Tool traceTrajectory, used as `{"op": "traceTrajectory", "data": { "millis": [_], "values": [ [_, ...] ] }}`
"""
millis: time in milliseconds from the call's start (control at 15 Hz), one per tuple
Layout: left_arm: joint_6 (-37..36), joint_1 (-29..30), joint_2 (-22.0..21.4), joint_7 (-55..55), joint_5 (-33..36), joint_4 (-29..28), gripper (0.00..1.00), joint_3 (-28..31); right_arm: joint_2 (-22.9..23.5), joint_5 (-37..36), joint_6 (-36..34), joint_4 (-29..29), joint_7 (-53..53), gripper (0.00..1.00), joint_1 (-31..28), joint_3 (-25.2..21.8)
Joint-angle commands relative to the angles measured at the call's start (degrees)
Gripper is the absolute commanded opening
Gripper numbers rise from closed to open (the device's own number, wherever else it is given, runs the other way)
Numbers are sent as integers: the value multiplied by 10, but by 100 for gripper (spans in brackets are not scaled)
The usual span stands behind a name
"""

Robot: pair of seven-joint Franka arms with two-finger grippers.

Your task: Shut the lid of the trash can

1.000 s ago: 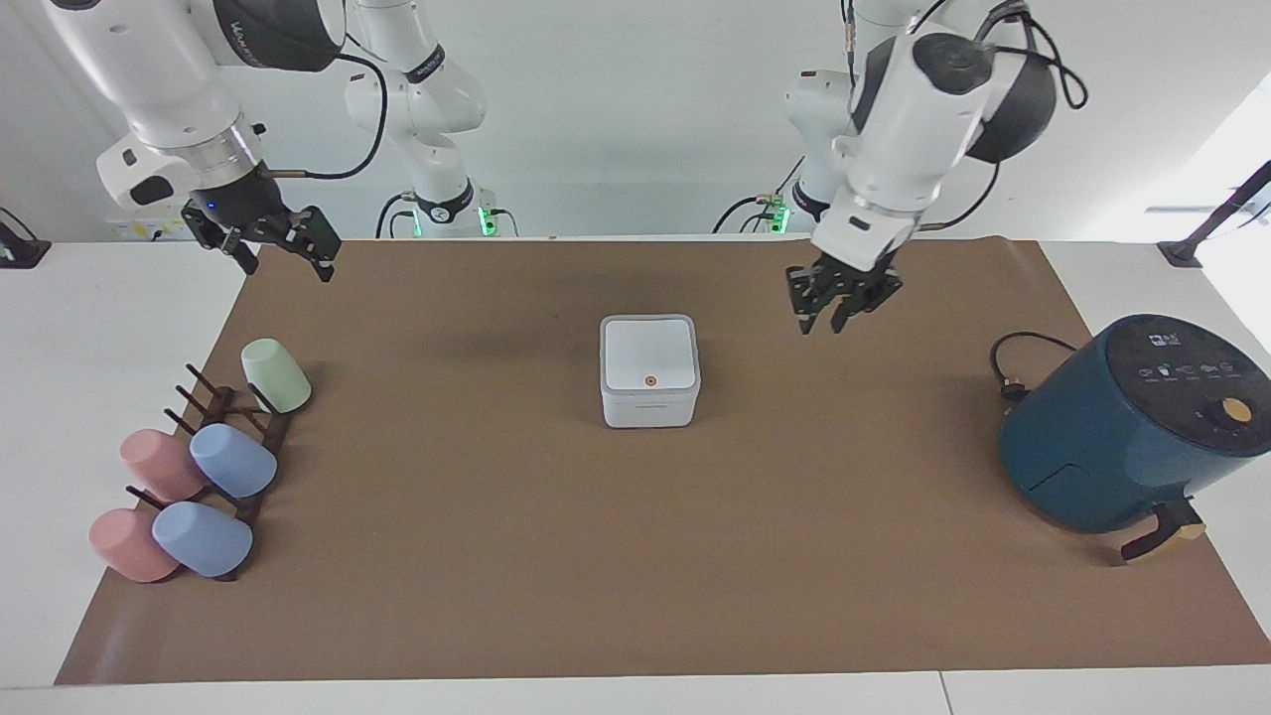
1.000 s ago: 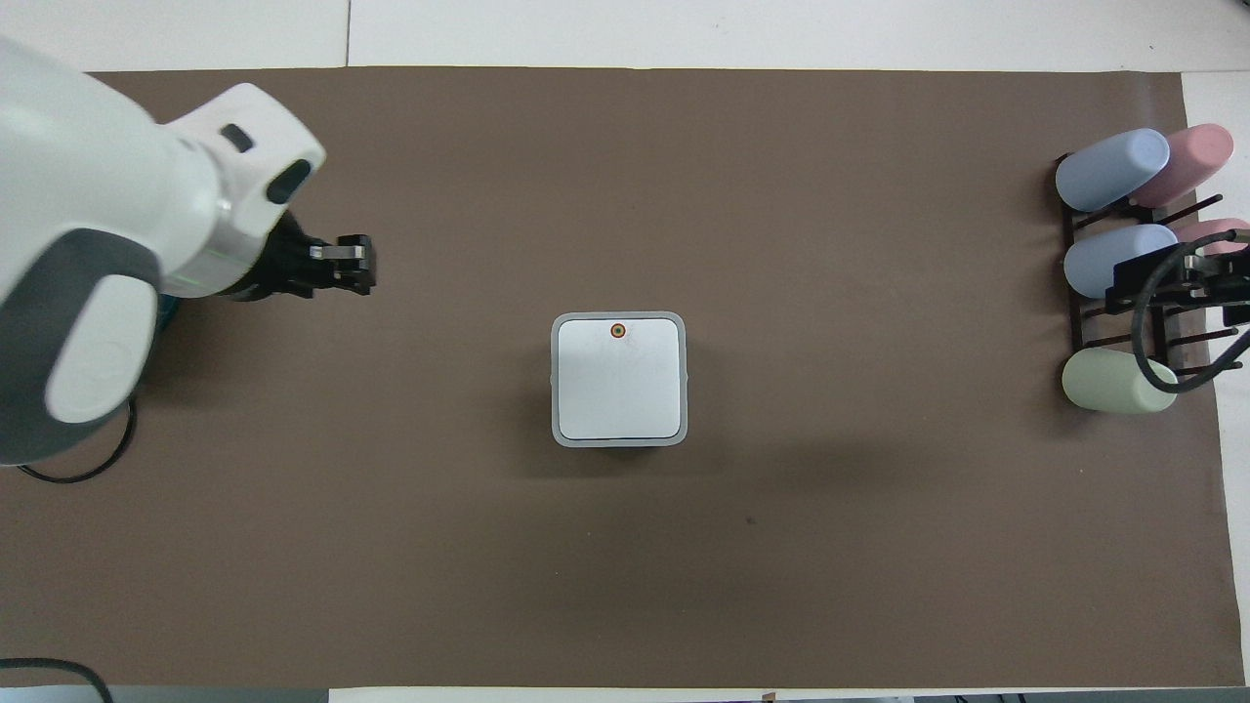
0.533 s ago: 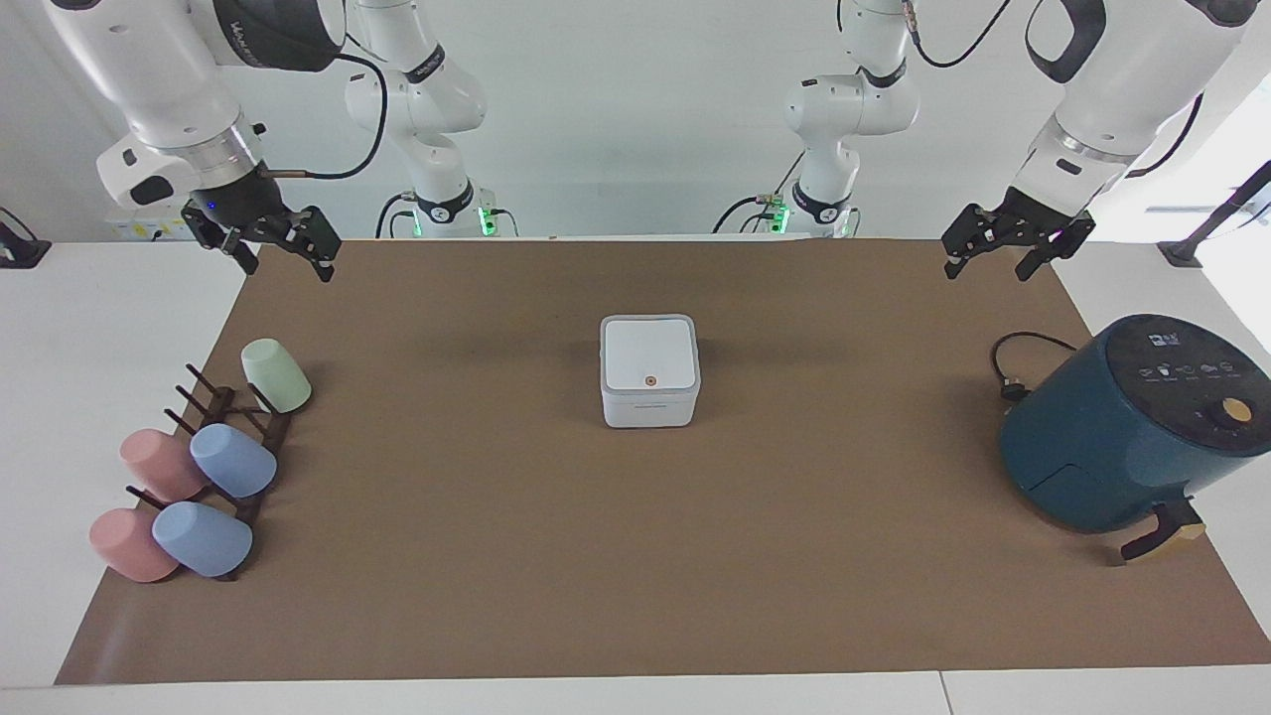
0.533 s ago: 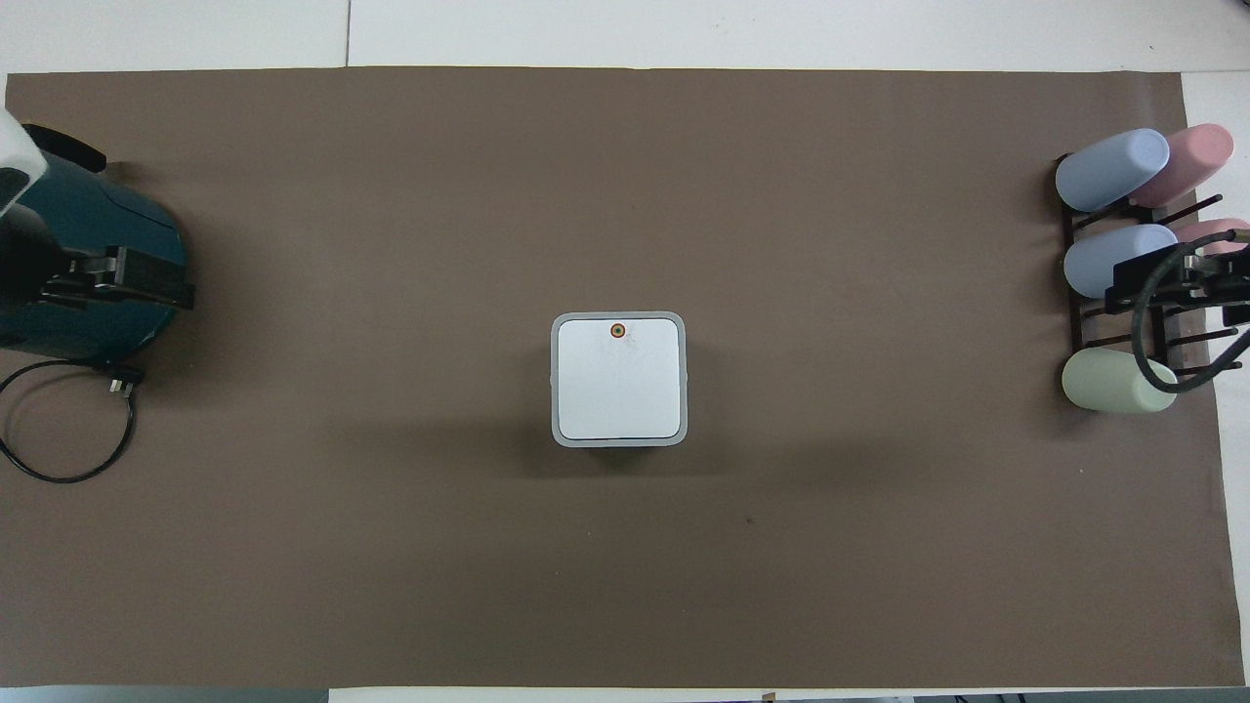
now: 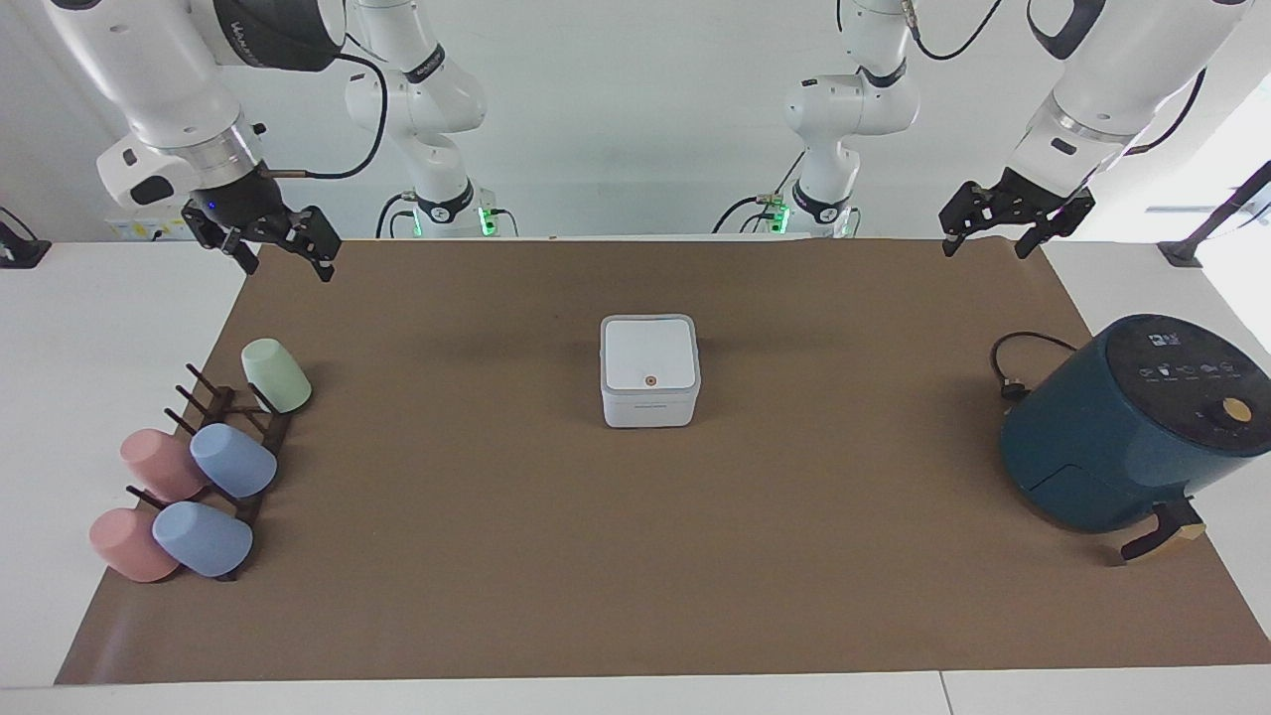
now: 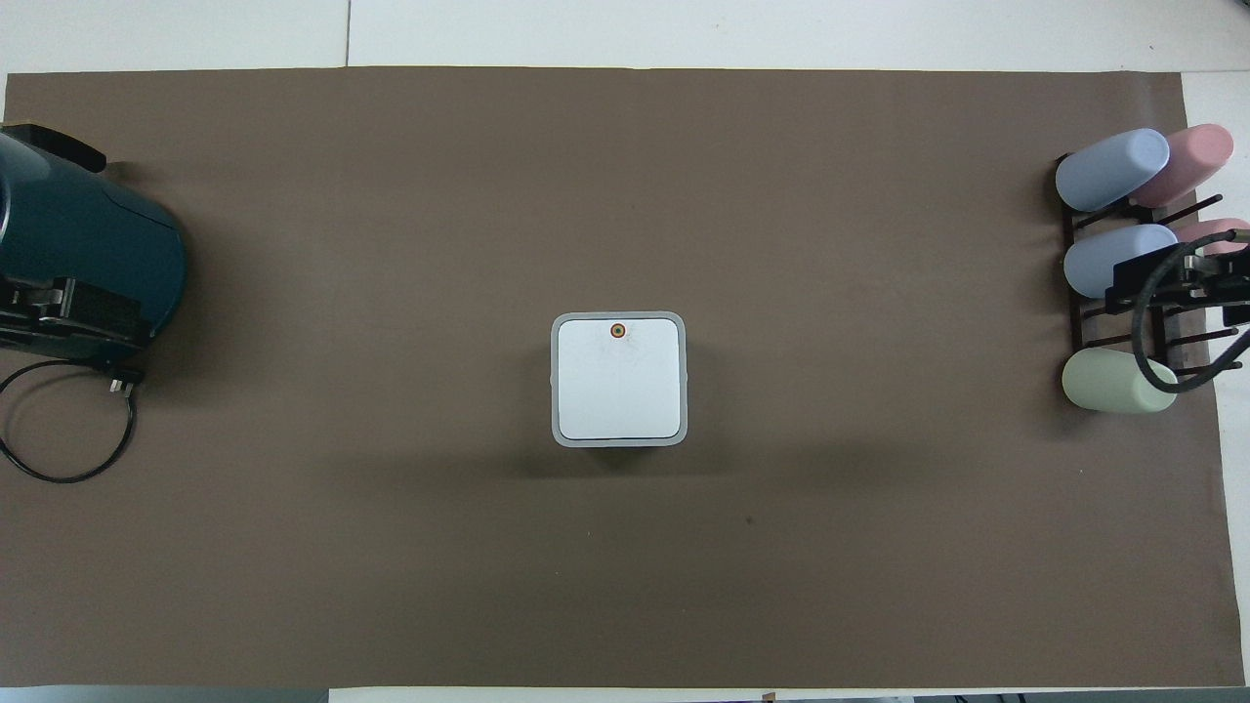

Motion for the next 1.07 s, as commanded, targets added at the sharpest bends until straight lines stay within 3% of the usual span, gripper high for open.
{"op": "traceTrajectory", "data": {
  "millis": [0, 1000],
  "values": [
    [-1, 0, -15, 2, 14, -29, 100, -3, -3, 0, 3, -6, 4, 100, -6, 5],
    [-2, 24, -10, 2, -15, -10, 100, -28, -3, 0, 3, -6, 4, 100, -6, 5]
  ]
}}
